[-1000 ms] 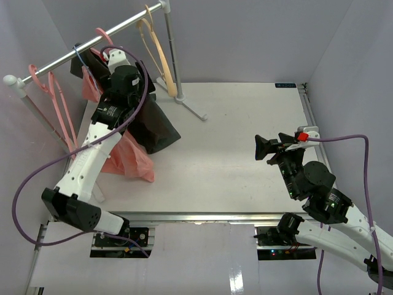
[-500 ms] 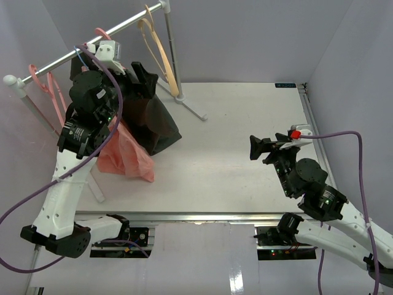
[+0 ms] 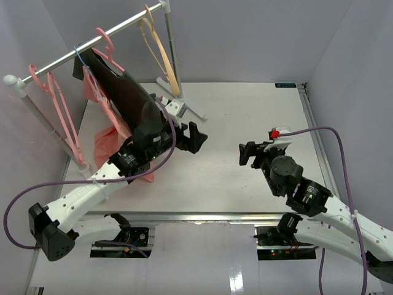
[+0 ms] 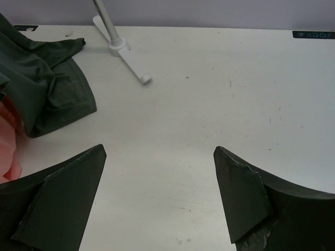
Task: Place the t-shirt on the hanger
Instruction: Place the hanger at the clothesline, then reset both arms
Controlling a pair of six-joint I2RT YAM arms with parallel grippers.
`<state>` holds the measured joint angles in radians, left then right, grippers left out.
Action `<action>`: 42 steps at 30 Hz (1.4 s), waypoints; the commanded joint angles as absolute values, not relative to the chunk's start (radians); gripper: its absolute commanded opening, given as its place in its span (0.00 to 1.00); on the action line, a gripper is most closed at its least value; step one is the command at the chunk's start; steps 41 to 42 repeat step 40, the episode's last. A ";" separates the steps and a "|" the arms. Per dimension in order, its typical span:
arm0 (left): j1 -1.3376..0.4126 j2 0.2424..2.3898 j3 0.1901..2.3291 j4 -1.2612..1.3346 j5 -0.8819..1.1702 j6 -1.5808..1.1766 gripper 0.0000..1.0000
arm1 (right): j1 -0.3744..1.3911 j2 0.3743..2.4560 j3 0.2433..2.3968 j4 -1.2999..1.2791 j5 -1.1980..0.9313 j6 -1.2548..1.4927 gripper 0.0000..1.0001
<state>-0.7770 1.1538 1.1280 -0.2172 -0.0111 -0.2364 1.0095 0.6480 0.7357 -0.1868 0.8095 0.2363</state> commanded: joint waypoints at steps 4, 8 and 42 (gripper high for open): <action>-0.805 1.024 0.750 0.066 -0.040 -0.341 0.98 | 1.011 0.686 0.776 -0.284 0.818 0.337 0.90; -0.841 0.973 0.652 0.076 -0.087 -0.355 0.98 | 1.012 0.681 0.759 -0.318 0.791 0.352 0.90; -0.943 0.708 0.453 0.199 -0.233 -0.287 0.98 | 1.011 0.599 0.641 -0.205 0.731 0.302 0.90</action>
